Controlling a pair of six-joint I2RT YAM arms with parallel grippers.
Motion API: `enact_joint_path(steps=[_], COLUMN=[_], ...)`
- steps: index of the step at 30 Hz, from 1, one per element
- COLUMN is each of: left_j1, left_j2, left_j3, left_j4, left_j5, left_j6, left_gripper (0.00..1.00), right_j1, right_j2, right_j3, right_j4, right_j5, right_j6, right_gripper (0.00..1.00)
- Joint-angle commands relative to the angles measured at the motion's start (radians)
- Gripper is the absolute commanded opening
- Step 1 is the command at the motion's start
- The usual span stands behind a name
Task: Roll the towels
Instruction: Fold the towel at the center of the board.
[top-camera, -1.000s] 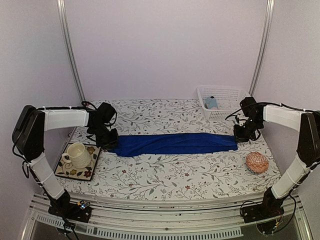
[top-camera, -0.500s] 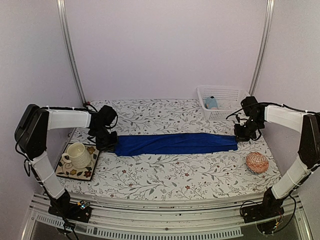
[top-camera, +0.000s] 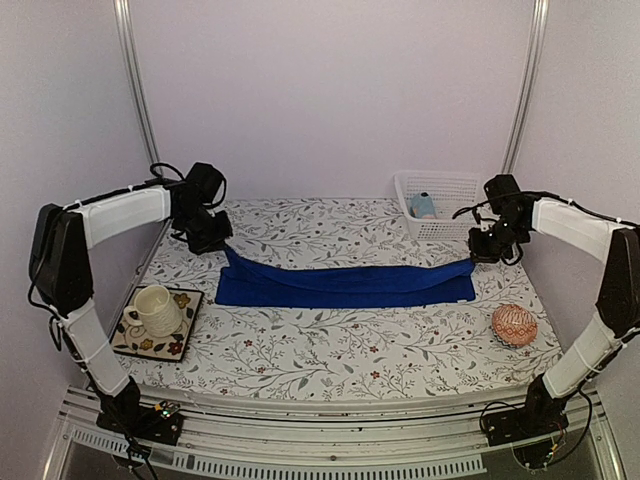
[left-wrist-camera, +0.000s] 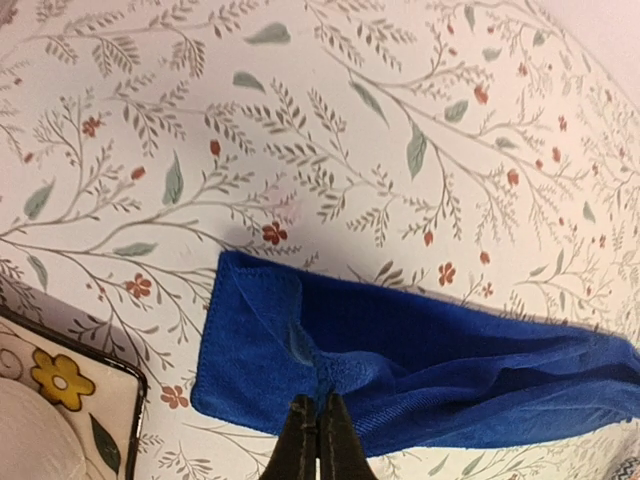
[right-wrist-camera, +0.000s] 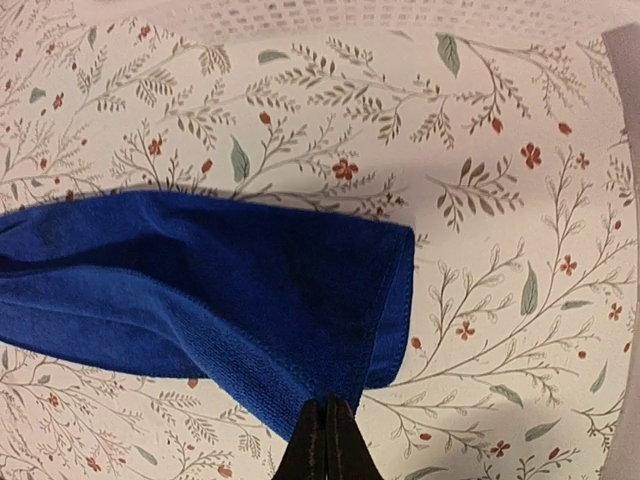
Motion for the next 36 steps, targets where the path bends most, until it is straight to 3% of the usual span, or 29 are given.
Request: enact_joint_path(steps=[1,22,36], left_j1=[0.055,0.133,0.132], left_j2=[0.043,0.325,0.331], left_j3=[0.085,0.489,0.427], left_j4=[-0.04,-0.054,-0.036], left_j5=[-0.055,-0.069,-0.096], left_j6=[0.045,0.213,0.231], left_gripper=[0.0,0.0,0.0], right_j1=[-0.022,-0.087,-0.098], right_j2=[0.053,0.259,0.29], right_j3=[0.097,0.341,0.329], right_j4=[0.031,0.162,0.236], right_j5=[0.04,0.063,0.128], right_j6=[-0.023,-0.078,-0.069], right_gripper=[0.02,0.02,0.02])
